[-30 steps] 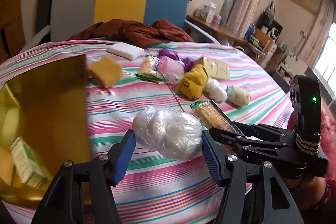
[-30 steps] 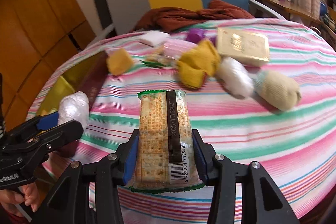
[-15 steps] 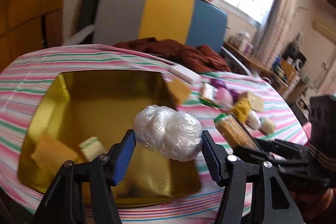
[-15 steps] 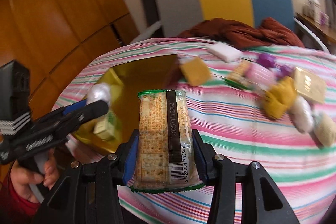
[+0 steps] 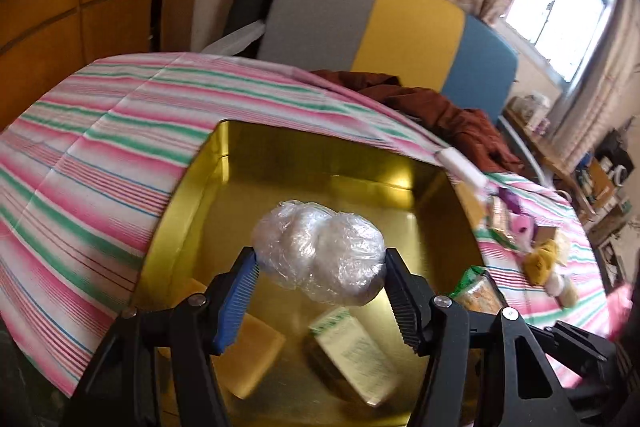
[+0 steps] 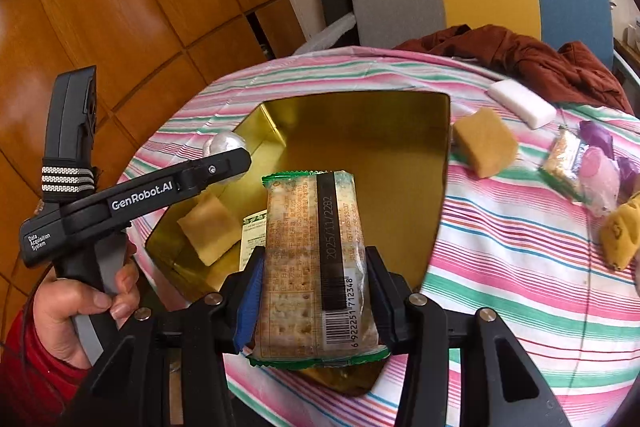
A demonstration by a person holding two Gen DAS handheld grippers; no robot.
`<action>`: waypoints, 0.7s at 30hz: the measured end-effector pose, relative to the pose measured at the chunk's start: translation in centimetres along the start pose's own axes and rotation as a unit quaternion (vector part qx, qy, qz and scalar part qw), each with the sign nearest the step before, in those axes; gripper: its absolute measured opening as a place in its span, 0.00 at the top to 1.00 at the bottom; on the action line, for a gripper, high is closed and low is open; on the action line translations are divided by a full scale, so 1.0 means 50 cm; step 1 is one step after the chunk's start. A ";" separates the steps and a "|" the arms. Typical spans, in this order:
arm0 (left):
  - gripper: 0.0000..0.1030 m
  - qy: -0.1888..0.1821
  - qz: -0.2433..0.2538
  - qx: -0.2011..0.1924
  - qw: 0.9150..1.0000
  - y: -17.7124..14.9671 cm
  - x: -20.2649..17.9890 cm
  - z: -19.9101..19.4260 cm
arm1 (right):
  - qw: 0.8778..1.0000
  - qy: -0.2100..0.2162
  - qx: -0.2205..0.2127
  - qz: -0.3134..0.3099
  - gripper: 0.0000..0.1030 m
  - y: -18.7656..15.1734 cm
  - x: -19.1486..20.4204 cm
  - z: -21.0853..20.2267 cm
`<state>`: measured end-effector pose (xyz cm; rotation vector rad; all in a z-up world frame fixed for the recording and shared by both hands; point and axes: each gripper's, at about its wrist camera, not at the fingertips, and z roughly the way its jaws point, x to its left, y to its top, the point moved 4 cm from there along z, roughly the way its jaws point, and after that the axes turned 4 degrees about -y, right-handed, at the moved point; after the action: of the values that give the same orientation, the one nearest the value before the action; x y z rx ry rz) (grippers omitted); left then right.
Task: Organize objects
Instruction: 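Lower the cracker packet and wrapped ball into the gold tray and open both tools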
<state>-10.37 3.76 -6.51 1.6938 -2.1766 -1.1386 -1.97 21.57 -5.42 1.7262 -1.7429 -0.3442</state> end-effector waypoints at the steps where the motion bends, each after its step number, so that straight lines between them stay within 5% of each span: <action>1: 0.39 0.003 -0.001 0.002 1.000 0.001 0.006 0.006 | 1.000 -0.004 0.005 0.003 0.52 0.000 0.002 0.006; 12: 0.37 0.025 -0.009 0.017 1.000 0.015 0.038 0.050 | 1.000 -0.008 0.006 0.006 0.52 -0.015 0.005 -0.011; 14: 0.31 0.040 -0.016 0.012 0.999 0.019 0.043 0.049 | 1.000 -0.009 0.002 0.008 0.52 -0.016 0.000 -0.018; 16: 0.11 0.050 -0.027 0.003 0.998 0.022 0.048 0.040 | 1.000 -0.010 -0.003 0.009 0.52 -0.017 -0.003 -0.027; 21: 0.07 0.055 -0.053 -0.025 0.997 0.025 0.057 0.007 | 0.999 -0.015 -0.013 0.026 0.52 -0.016 -0.023 -0.041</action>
<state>-12.51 1.50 -6.86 1.8246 -1.9978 -1.0868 -0.20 23.13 -4.68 1.6622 -1.7941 -0.3686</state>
